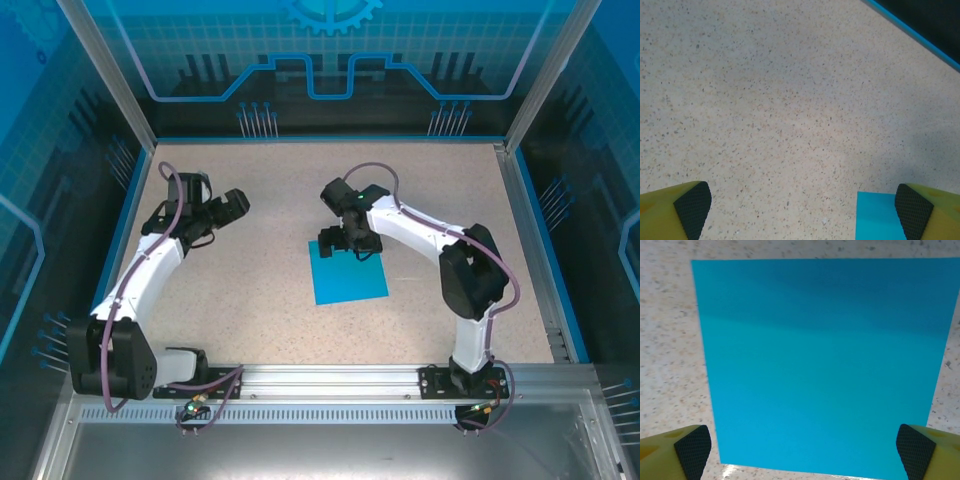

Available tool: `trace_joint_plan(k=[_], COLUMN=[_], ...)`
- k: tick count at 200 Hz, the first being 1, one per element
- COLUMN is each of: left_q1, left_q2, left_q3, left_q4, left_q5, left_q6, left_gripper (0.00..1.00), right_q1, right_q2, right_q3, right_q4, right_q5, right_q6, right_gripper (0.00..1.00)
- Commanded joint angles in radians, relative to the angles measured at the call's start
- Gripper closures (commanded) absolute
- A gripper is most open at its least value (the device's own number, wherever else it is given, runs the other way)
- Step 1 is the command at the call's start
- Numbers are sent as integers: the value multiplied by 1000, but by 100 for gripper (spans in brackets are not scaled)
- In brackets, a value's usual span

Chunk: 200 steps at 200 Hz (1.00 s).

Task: Fold a paper plane with a square sheet of paper (pick it up from the middle)
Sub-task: Move the square sheet of paper to the center of the table, then fold the square sheet of paper in half at the center of the table.

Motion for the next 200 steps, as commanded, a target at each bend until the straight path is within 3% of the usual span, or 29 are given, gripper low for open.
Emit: trace_joint_plan(k=[1, 57, 137, 200], left_q1=[-7, -6, -7, -6], left_q2=[15, 39, 76, 91], left_q3=[34, 39, 54, 67], left_q4=[-40, -46, -53, -61], left_q5=[16, 12, 6, 6], left_q6=[0, 11, 7, 6], left_gripper=[1, 2, 1, 1], right_q1=[6, 11, 25, 24], right_q2=[58, 167, 242, 302], right_q3=[41, 78, 61, 8], right_q4=[-52, -44, -61, -21], right_q5=[41, -21, 23, -14], right_q6=[53, 75, 106, 110], right_gripper=[1, 1, 1, 5])
